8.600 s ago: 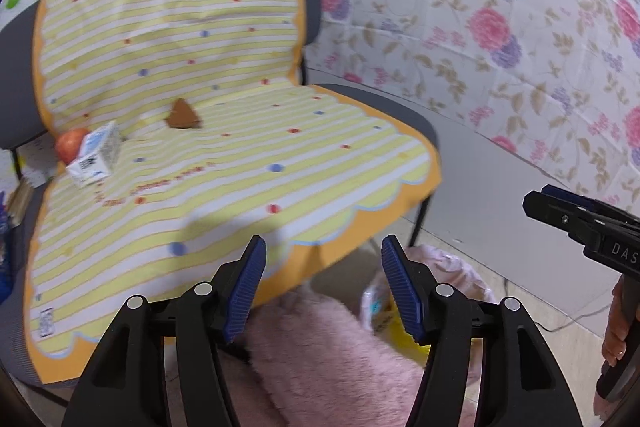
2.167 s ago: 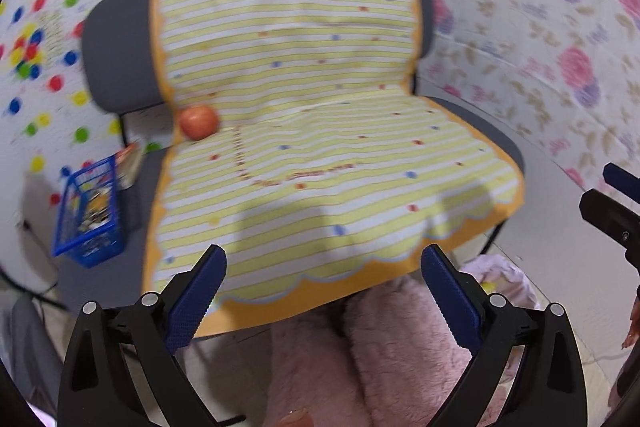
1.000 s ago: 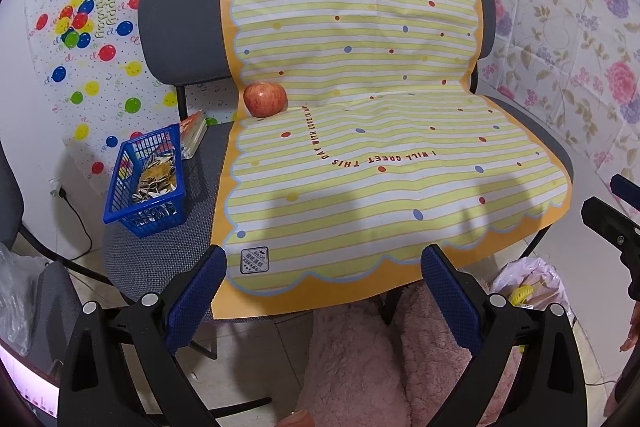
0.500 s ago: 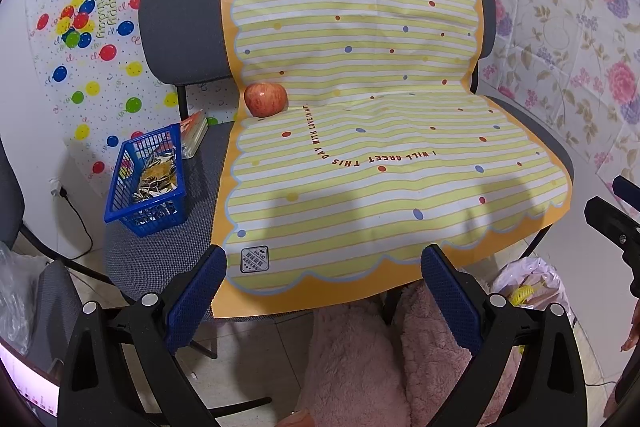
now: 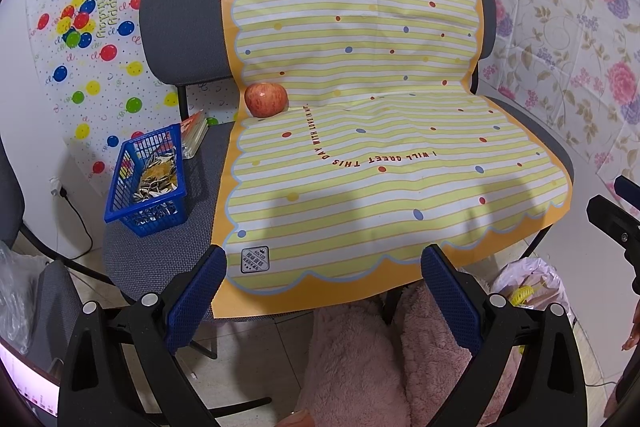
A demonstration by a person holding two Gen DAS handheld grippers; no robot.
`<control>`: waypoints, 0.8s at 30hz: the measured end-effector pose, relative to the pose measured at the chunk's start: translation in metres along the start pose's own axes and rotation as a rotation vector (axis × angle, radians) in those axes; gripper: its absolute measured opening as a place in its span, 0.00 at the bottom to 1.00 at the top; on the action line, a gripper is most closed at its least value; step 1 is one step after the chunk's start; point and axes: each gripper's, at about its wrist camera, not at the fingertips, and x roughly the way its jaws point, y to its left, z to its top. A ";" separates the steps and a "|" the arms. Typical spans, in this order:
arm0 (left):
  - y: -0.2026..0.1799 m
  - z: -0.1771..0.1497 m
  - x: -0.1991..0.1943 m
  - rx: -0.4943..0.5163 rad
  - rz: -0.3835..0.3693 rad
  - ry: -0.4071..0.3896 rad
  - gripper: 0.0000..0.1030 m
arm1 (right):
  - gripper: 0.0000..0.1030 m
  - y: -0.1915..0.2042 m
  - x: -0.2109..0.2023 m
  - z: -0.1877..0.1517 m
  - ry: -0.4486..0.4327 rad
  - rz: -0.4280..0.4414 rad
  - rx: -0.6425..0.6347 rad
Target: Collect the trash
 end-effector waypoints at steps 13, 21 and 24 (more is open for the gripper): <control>-0.001 0.001 -0.001 0.001 0.000 0.000 0.94 | 0.94 -0.002 0.000 0.001 0.000 -0.006 0.007; -0.001 0.001 -0.001 -0.001 0.000 -0.001 0.94 | 0.94 -0.002 0.000 0.001 -0.001 -0.009 0.009; -0.001 0.001 -0.001 0.000 0.000 -0.001 0.94 | 0.94 -0.003 0.000 0.001 -0.002 -0.009 0.008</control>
